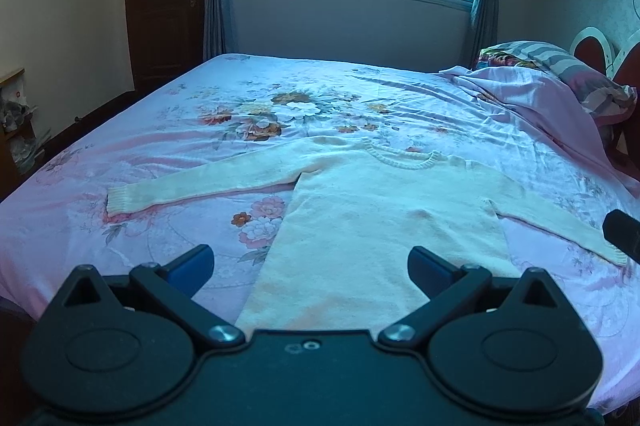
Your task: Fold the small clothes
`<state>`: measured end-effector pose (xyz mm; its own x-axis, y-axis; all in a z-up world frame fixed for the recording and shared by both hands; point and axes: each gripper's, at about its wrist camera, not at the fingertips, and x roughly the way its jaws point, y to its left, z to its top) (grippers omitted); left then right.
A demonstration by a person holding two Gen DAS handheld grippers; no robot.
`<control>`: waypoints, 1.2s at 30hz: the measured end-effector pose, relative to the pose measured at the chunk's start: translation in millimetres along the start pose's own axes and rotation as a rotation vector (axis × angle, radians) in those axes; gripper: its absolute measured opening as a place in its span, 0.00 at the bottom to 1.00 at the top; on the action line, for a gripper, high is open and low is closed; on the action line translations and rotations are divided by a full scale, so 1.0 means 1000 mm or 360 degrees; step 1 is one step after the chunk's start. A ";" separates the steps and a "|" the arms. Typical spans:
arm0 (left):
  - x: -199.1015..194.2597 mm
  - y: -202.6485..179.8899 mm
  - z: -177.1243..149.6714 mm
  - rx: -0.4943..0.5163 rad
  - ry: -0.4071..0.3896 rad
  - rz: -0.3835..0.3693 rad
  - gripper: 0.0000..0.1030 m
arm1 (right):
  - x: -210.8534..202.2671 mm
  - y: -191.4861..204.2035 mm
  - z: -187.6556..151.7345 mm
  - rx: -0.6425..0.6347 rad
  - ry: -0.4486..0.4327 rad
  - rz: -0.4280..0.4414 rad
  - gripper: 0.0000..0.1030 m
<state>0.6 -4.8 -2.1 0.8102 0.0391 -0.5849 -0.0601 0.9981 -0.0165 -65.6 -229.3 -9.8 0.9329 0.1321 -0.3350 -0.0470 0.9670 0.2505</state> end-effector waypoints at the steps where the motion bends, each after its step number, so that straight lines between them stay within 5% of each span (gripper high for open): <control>1: 0.000 0.000 0.000 0.0000 -0.0002 -0.0002 0.99 | 0.000 0.000 0.000 0.0000 0.0000 0.0000 1.00; 36: 0.003 0.002 -0.006 -0.0011 0.0032 0.0012 0.99 | 0.007 0.002 -0.005 -0.0019 0.0043 -0.0018 1.00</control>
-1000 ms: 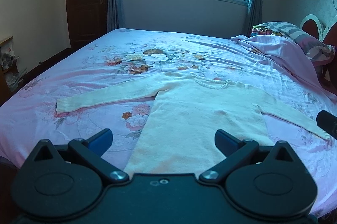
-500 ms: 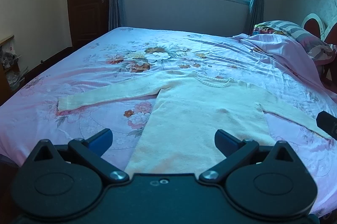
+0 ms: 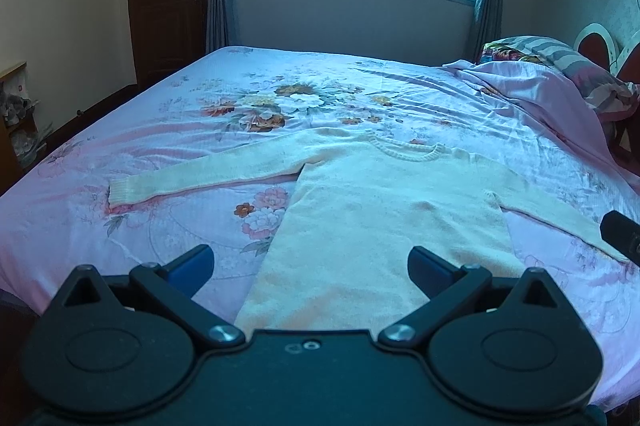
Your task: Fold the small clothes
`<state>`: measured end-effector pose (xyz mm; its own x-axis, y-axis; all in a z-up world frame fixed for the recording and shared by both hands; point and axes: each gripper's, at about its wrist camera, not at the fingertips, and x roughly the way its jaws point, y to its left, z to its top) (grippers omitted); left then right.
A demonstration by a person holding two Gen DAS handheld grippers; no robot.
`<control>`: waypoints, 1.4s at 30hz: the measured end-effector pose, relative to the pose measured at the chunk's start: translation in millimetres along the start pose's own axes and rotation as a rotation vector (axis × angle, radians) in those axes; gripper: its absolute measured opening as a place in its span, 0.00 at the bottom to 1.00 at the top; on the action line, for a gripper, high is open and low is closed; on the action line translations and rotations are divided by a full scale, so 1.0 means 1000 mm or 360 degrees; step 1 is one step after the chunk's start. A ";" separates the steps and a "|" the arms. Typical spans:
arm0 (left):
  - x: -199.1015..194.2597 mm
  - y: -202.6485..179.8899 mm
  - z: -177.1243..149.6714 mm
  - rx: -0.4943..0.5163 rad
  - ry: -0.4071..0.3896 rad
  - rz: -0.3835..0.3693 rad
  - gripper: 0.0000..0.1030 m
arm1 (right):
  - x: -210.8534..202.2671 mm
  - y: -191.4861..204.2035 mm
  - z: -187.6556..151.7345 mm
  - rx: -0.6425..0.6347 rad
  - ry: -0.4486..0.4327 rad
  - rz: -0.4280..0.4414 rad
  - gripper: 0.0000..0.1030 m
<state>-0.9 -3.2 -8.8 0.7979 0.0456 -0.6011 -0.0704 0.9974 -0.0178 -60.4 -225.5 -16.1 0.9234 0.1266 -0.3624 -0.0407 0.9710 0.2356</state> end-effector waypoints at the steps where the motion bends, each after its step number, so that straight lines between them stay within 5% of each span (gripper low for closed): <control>1: 0.001 0.000 0.001 0.0000 0.0004 0.0001 0.99 | 0.000 0.000 0.000 0.0000 0.0002 0.0000 1.00; 20: 0.023 0.012 -0.001 -0.0046 0.0073 0.0041 0.99 | 0.010 -0.002 -0.006 0.0017 0.0042 -0.0021 1.00; 42: 0.097 0.058 0.006 -0.0136 0.0198 0.0139 0.98 | 0.064 0.016 -0.028 -0.0069 0.0193 -0.0008 1.00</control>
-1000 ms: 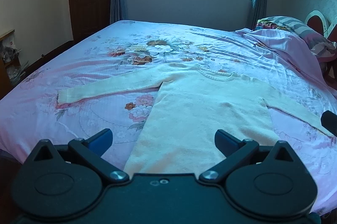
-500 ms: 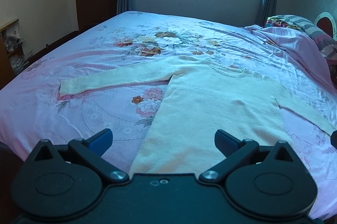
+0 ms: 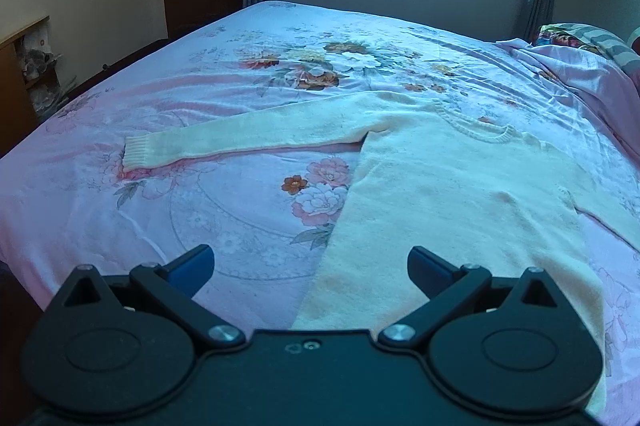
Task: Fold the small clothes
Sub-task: 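Move the left tool to the sweater cuff and close on it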
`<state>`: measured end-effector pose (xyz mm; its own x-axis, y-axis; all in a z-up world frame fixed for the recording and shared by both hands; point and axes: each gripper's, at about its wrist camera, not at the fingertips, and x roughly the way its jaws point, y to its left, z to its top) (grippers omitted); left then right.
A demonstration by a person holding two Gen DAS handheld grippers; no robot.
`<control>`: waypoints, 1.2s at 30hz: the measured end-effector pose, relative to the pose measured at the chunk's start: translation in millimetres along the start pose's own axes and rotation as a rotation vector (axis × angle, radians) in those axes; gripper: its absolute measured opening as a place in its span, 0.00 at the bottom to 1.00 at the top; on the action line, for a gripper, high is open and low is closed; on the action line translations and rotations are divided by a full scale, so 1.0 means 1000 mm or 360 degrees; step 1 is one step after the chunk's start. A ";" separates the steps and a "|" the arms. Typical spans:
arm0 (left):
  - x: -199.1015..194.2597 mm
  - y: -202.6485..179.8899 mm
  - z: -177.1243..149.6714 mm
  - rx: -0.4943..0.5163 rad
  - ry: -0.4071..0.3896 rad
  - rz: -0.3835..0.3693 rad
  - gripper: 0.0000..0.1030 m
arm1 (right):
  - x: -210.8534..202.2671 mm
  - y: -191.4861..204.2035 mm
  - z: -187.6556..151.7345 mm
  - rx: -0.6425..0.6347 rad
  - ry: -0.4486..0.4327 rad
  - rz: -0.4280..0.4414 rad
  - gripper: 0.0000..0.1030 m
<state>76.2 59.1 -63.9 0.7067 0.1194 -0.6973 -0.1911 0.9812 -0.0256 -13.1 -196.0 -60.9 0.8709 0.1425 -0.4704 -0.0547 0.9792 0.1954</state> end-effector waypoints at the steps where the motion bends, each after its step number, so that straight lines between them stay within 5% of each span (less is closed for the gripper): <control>1: 0.005 0.004 0.002 -0.0009 0.0008 0.0010 0.98 | 0.004 0.002 0.000 -0.0013 0.0003 0.0004 1.00; 6: 0.037 0.031 0.015 -0.0112 0.0086 0.0006 0.96 | 0.028 0.015 0.005 -0.0065 0.0037 0.0031 1.00; 11: 0.074 0.060 0.025 -0.0196 0.0201 0.0023 0.83 | 0.057 0.028 0.010 -0.0111 0.0072 0.0060 1.00; 18: 0.122 0.101 0.045 -0.0357 0.0289 0.0083 0.82 | 0.101 0.043 0.017 -0.0137 0.0135 0.0105 1.00; 24: 0.164 0.142 0.061 -0.0571 0.0342 0.0119 0.76 | 0.134 0.053 0.020 -0.0173 0.0187 0.0139 1.00; 32: 0.204 0.183 0.071 -0.0893 0.0384 0.0063 0.56 | 0.189 0.065 0.023 -0.0188 0.0217 0.0153 1.00; 36: 0.219 0.199 0.074 -0.1060 0.0351 0.0003 0.55 | 0.227 0.072 0.028 -0.0217 0.0232 0.0118 1.00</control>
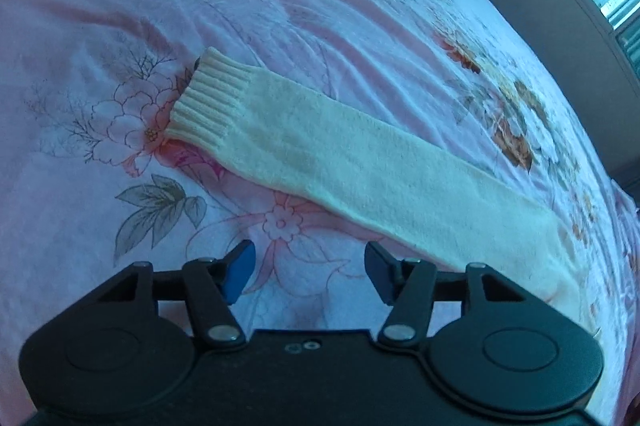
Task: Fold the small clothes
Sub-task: 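Move the left tool to the sweater cuff and close on it, then carry the cuff across the sweater body with the left tool and release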
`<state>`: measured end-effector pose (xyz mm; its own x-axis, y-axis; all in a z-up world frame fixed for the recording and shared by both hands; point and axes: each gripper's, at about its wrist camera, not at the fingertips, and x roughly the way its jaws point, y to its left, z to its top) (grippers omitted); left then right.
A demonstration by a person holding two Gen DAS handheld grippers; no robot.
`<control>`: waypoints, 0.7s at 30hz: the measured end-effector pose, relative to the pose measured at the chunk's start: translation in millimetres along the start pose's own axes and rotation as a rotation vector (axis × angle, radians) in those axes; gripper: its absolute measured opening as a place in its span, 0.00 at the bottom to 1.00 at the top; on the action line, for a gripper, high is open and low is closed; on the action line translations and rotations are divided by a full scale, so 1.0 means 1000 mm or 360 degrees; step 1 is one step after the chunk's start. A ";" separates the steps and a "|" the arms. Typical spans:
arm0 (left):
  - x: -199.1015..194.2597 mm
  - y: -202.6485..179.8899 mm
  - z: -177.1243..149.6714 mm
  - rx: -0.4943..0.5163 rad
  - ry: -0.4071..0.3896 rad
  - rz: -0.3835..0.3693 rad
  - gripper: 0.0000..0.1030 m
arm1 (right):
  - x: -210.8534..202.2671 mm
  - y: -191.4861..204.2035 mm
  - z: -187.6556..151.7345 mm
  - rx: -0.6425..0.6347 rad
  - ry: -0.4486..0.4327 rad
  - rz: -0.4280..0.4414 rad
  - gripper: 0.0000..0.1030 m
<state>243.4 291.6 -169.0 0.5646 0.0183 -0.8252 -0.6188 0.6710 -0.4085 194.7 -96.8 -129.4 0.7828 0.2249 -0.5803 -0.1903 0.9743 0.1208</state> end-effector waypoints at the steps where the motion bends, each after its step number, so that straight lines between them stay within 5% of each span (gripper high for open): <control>1: 0.002 0.004 0.004 -0.0059 -0.0009 -0.0033 0.55 | 0.007 0.000 0.003 0.0004 0.0004 0.0004 1.00; 9: 0.031 0.030 0.030 -0.0429 -0.0085 -0.0255 0.31 | 0.051 0.004 0.012 -0.0020 0.0033 0.0008 1.00; 13: 0.042 0.035 0.039 -0.0514 -0.0153 -0.0267 0.08 | 0.065 0.003 0.010 -0.0019 0.0055 0.0016 1.00; 16: 0.042 0.018 0.044 -0.0379 -0.0209 -0.0208 0.00 | 0.073 0.002 0.009 -0.0027 0.0065 0.0004 1.00; 21: 0.017 -0.070 0.049 0.0152 -0.0333 -0.0308 0.01 | 0.079 -0.010 0.006 0.0017 0.0096 -0.0004 1.00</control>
<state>323.3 281.5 -135.6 0.7734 0.0289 -0.6333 -0.4402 0.7433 -0.5037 261.9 -88.2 -171.5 0.7460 0.2216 -0.6280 -0.1820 0.9750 0.1279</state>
